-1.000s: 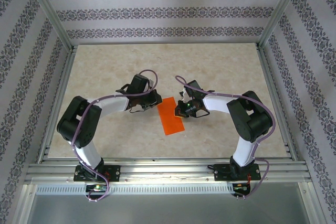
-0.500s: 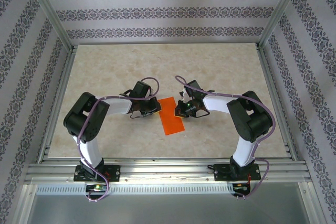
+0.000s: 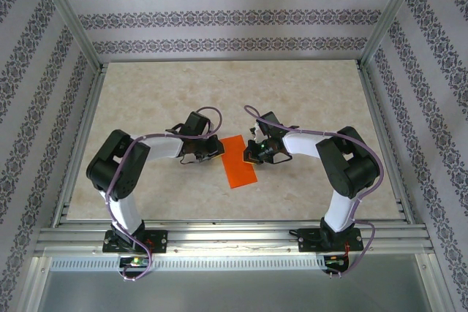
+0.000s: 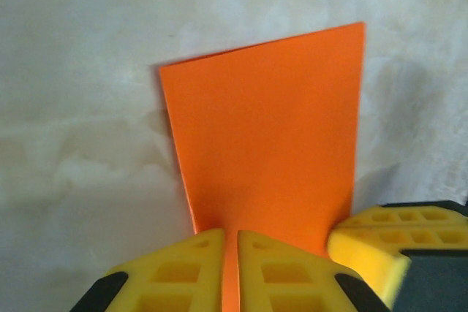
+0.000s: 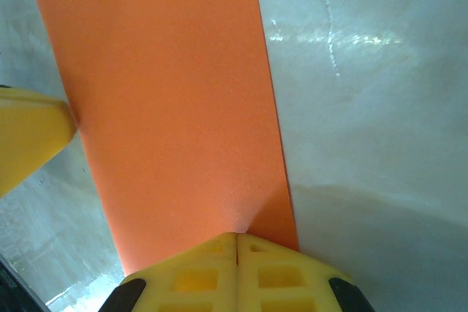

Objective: Fold a paper plane with a square sheet of paper (pick it up from the middle)

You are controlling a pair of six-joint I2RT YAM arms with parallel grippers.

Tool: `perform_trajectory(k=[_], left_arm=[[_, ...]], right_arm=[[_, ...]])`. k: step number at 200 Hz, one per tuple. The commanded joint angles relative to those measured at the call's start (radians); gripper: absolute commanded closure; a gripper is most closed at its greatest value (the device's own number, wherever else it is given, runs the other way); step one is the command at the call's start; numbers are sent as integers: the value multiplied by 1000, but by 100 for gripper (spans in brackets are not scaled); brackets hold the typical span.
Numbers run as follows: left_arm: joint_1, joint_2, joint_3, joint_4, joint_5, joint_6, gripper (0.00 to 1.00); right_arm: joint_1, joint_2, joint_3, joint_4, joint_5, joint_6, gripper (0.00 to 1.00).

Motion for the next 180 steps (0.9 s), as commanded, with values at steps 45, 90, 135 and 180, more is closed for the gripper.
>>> perform_trajectory(k=[45, 90, 135, 180], left_arm=[[-65, -57, -47, 62, 81, -20, 91], [-85, -1, -97, 85, 81, -17, 92], [-87, -23, -114, -29, -8, 81, 91], [-129, -88, -15, -121, 55, 105, 90]], right_arm=[[-7, 20, -38, -103, 59, 6, 100], [-8, 21, -38, -105, 59, 5, 100], [-9, 20, -38, -109, 62, 5, 100], [-9, 11, -35, -122, 68, 2, 100]])
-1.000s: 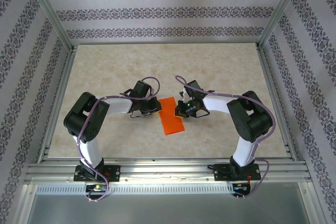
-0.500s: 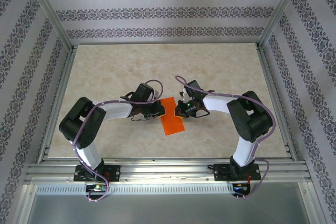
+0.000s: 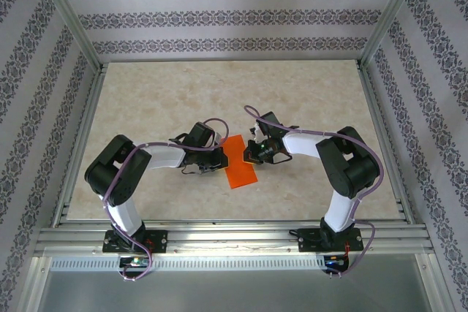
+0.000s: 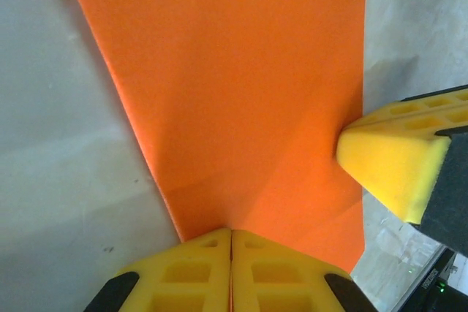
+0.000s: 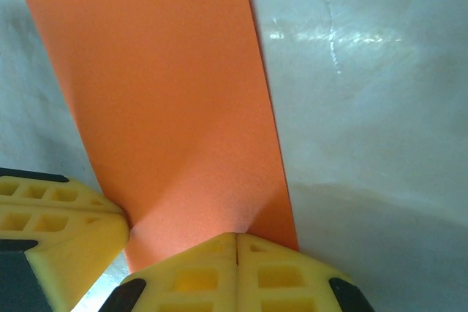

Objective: Fold a paper plane with a square sheet of paper (pick it up from the middle)

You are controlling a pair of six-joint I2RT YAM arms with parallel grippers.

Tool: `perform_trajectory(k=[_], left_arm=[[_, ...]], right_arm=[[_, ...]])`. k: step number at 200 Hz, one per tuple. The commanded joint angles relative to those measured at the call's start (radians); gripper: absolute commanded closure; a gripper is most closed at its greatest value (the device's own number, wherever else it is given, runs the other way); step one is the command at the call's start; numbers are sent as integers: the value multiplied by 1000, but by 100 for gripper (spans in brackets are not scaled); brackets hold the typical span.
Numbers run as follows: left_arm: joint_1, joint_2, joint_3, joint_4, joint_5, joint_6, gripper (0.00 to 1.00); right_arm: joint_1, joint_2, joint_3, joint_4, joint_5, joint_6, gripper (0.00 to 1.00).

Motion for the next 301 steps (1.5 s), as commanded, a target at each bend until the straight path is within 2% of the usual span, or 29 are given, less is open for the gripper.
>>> perform_trajectory(k=[1, 16, 54, 105, 121, 160, 188, 223, 256, 301], left_arm=[[-47, -59, 77, -146, 0, 60, 90], [-76, -76, 108, -171, -5, 57, 90], [-118, -62, 45, -41, -1, -66, 92], [-165, -46, -45, 74, 15, -140, 92], [-187, -31, -38, 50, 60, -117, 91], [-218, -13, -114, 35, 16, -113, 91], [-221, -43, -176, 71, -10, -128, 91], [-231, -126, -197, 144, 29, -120, 89], [-227, -197, -195, 185, -13, -90, 88], [-211, -119, -196, 268, -16, -111, 88]], right_arm=[[-9, 11, -35, -117, 68, 1, 100], [-9, 8, -36, -115, 71, 5, 100], [-9, 8, -35, -111, 76, 11, 100], [-10, 9, -37, -110, 76, 11, 100], [-10, 11, -37, -110, 76, 12, 100], [-10, 11, -39, -110, 77, 11, 100], [-12, 15, -41, -110, 77, 9, 100], [-13, 15, -41, -110, 77, 9, 100], [-13, 13, -41, -108, 76, 11, 100], [-12, 8, -44, -110, 74, 12, 100]])
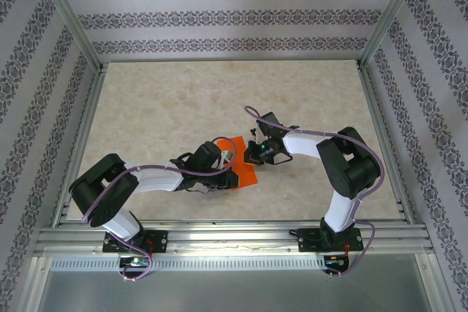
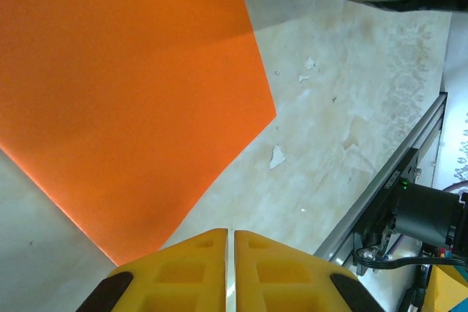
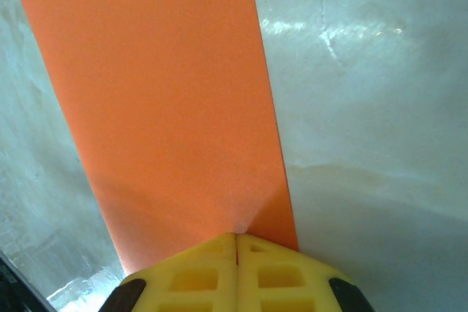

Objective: Fold a paper plane with a square sheet of paper (pick it up from the middle)

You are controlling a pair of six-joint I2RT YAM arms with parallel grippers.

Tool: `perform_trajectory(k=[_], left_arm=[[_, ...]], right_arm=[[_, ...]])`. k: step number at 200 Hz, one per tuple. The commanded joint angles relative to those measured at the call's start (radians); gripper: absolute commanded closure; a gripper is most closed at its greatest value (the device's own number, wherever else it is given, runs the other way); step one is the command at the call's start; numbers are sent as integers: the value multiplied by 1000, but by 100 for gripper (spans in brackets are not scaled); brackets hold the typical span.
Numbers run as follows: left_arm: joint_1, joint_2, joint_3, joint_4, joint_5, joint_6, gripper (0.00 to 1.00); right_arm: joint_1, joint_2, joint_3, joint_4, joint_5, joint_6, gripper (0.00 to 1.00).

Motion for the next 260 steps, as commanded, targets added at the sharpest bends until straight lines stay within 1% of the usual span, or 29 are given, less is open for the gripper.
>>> perform_trajectory(k=[1, 23, 41, 78, 96, 122, 142, 156, 171, 180, 186, 198, 208, 222, 235, 260], left_arm=[[4, 52, -2, 70, -23, -2, 88], [5, 96, -25, 99, -36, -38, 90], [5, 103, -68, 144, -46, -75, 90], [4, 75, -162, 273, -16, -140, 90], [6, 33, -156, 279, -15, -142, 88], [23, -38, -100, 197, -43, -116, 88], [46, -74, -16, 18, -102, -43, 89], [64, -87, 16, -30, -145, -9, 89], [105, -75, 40, -48, -168, -20, 89], [139, -55, 62, -59, -158, -24, 89], [158, -40, 75, -55, -141, -23, 89], [185, -16, 105, -55, -118, -18, 89], [201, 3, 132, -63, -103, -6, 89], [220, 35, 184, -104, -85, 20, 89], [231, 67, 234, -138, -80, 49, 89], [246, 135, 303, -163, -70, 72, 89]], right_arm=[[-13, 13, -44, -87, 75, 10, 100], [-13, 9, -45, -85, 77, 13, 100], [-13, 11, -45, -85, 77, 13, 100], [-13, 14, -45, -80, 84, 22, 100], [-13, 10, -45, -69, 92, 38, 100], [-8, -9, -53, -44, 95, 73, 100], [11, -86, -97, 21, 144, 135, 100], [11, -133, -124, 93, 117, 175, 100], [10, -181, -133, 137, 81, 176, 100], [9, -204, -125, 144, 46, 143, 97], [9, -219, -112, 118, 40, 117, 96], [14, -262, -96, 42, 110, 79, 94], [3, -302, -106, -2, 166, 78, 93], [-33, -362, -157, -7, 195, 104, 93], [-69, -415, -218, 18, 186, 136, 90], [-108, -473, -285, 39, 120, 163, 88]])
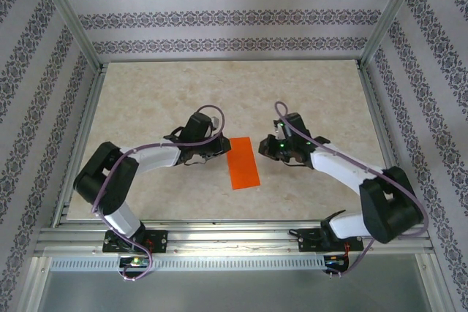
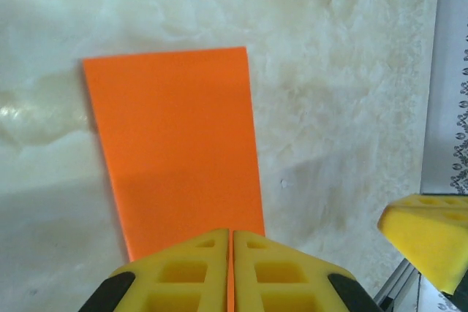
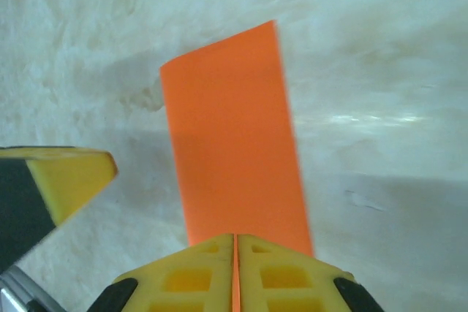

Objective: Fold a paper plane with a square sheet of paper (pick it up from the middle)

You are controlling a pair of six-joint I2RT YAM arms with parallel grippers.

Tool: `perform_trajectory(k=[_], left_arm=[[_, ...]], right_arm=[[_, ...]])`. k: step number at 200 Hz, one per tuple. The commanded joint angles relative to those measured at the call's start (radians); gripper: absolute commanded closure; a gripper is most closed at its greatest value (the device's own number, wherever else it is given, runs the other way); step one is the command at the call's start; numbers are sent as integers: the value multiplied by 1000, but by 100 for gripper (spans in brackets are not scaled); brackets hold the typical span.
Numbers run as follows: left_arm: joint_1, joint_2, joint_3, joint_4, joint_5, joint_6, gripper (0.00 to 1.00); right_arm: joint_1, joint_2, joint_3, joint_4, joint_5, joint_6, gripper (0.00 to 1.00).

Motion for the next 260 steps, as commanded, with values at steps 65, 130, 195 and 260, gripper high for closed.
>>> perform_trajectory(k=[65, 130, 195, 260], left_arm=[[49, 205, 189, -145, 23, 105, 88], [62, 262, 161, -137, 3, 120, 88], [61, 260, 119, -102, 19, 139, 88], [62, 285, 157, -92, 39, 168, 88]], right_arm=[[-9, 66, -84, 31, -234, 37, 75], [32, 89, -121, 17, -219, 69, 69], [33, 105, -149, 31, -201, 96, 63], [27, 135, -156, 187, -323, 155, 64]])
